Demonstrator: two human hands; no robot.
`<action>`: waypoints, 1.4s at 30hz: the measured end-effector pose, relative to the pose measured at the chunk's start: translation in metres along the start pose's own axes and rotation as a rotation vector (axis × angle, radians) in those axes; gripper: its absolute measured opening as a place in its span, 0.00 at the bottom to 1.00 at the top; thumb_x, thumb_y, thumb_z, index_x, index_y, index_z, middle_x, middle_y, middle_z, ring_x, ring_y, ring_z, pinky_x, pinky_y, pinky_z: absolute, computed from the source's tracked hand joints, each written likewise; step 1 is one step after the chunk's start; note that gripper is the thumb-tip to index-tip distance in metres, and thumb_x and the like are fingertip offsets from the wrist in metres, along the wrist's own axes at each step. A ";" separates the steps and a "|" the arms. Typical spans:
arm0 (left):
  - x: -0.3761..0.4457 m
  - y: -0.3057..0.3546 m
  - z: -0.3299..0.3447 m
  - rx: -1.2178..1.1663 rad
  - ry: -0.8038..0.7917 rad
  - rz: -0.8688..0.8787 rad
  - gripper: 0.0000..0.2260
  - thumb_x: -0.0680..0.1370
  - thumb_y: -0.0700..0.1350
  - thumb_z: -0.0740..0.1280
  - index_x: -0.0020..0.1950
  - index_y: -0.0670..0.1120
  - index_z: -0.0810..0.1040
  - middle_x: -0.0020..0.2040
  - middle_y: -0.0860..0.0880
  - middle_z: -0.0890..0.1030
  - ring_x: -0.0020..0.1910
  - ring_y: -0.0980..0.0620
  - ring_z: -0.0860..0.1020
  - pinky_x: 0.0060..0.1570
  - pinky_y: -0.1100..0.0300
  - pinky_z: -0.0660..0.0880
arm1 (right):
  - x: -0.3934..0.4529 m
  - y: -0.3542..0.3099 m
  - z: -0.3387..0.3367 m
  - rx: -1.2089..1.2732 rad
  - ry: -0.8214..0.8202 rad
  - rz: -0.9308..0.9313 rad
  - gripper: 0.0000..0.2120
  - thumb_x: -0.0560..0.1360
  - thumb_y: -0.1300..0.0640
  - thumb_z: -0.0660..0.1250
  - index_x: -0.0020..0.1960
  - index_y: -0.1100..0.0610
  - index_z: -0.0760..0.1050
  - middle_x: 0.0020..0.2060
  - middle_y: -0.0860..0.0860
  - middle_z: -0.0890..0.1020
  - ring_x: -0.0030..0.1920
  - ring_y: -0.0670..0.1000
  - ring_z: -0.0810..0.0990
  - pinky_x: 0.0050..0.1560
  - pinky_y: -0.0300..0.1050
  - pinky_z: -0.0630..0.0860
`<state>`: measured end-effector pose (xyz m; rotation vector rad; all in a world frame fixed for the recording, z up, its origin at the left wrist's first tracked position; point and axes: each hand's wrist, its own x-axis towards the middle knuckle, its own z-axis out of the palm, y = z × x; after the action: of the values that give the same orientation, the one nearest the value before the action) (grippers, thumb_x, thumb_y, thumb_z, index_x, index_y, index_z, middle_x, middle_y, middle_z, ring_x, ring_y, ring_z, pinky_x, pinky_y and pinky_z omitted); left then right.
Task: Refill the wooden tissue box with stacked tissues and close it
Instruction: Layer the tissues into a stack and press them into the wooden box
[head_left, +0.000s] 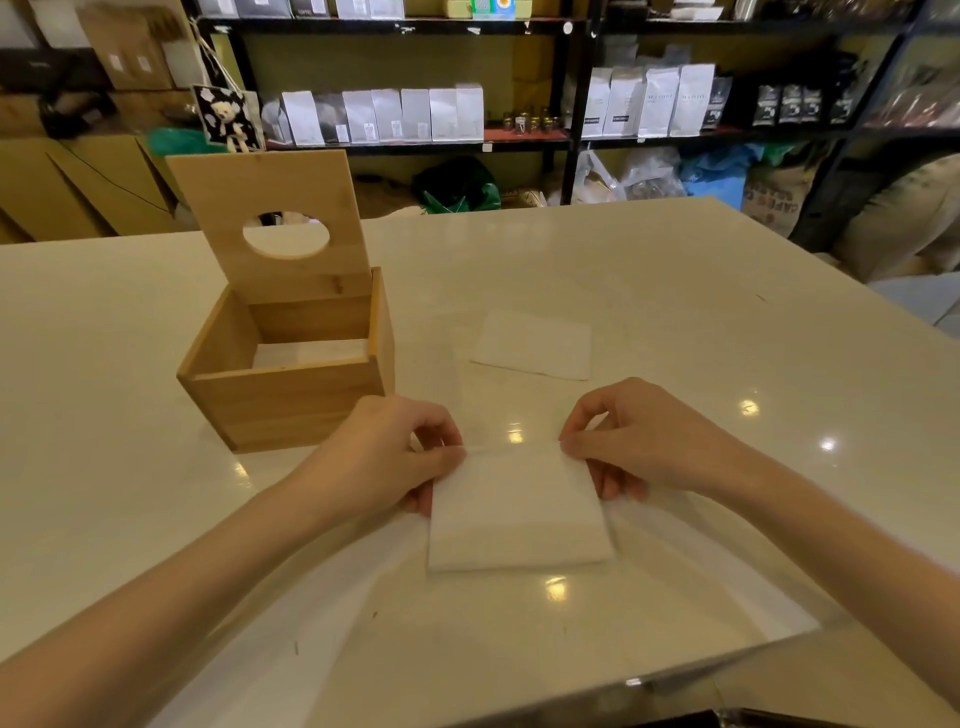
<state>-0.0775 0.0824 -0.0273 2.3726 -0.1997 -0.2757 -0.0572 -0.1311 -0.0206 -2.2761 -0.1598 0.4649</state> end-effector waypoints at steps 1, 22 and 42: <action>0.001 0.000 0.000 0.007 -0.003 -0.001 0.03 0.75 0.44 0.66 0.43 0.49 0.79 0.39 0.50 0.81 0.23 0.61 0.78 0.26 0.70 0.74 | 0.000 0.000 0.000 -0.006 0.000 -0.007 0.06 0.72 0.61 0.63 0.41 0.61 0.78 0.17 0.49 0.77 0.18 0.45 0.73 0.21 0.37 0.69; 0.032 0.062 -0.009 0.909 -0.307 0.086 0.05 0.77 0.45 0.61 0.45 0.48 0.76 0.42 0.51 0.72 0.41 0.50 0.73 0.39 0.60 0.70 | 0.018 -0.012 -0.033 -0.624 -0.236 -0.282 0.10 0.75 0.48 0.62 0.51 0.52 0.77 0.33 0.43 0.75 0.32 0.42 0.71 0.36 0.39 0.69; 0.180 0.059 -0.025 0.809 -0.255 0.082 0.21 0.77 0.44 0.63 0.70 0.44 0.64 0.67 0.43 0.68 0.65 0.45 0.68 0.62 0.54 0.66 | 0.124 0.017 -0.071 -0.684 0.128 -0.212 0.19 0.75 0.49 0.61 0.62 0.56 0.72 0.59 0.52 0.74 0.59 0.53 0.71 0.57 0.51 0.72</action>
<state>0.0988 0.0160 0.0057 3.1060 -0.6245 -0.5363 0.0840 -0.1597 -0.0236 -2.8993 -0.5605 0.1570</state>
